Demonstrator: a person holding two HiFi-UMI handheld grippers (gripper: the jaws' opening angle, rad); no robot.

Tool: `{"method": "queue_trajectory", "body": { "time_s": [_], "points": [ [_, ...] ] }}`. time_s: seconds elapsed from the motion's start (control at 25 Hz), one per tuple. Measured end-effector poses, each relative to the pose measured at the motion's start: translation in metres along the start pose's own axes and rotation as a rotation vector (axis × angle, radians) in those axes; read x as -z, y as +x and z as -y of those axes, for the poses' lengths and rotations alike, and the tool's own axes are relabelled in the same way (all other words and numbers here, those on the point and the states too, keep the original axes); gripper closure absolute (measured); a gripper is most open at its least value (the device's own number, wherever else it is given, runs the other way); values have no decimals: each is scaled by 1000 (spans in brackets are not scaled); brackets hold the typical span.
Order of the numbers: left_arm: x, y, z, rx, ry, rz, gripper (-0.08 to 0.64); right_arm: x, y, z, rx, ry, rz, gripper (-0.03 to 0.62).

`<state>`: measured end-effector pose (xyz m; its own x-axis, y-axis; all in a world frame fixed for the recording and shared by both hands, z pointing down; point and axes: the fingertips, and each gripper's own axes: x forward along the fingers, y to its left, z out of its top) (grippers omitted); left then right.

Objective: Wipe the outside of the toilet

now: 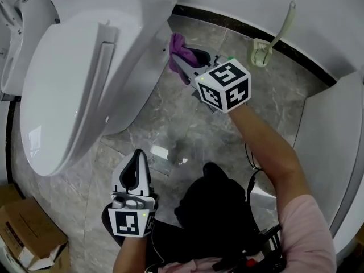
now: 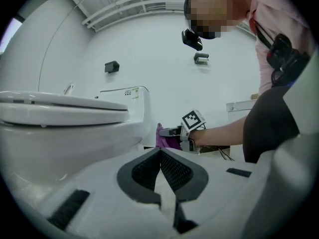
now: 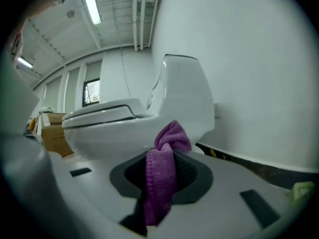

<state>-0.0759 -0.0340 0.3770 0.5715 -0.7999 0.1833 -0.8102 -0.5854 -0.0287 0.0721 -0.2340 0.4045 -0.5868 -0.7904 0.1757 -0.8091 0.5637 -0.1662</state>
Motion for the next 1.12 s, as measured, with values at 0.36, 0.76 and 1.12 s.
{"method": "queue_trajectory", "body": {
  "time_s": [0.36,0.76,1.12],
  "points": [
    [9,-2,-11,-66,-18,-35,555,47,94,58,96,110,-60,505],
    [22,-6,-26,-113,-13,-92,555,89,160,126,209,233,-56,505],
    [27,-1,-34,-131,0,-131,555,87,190,130,116,213,-27,505]
  ]
}}
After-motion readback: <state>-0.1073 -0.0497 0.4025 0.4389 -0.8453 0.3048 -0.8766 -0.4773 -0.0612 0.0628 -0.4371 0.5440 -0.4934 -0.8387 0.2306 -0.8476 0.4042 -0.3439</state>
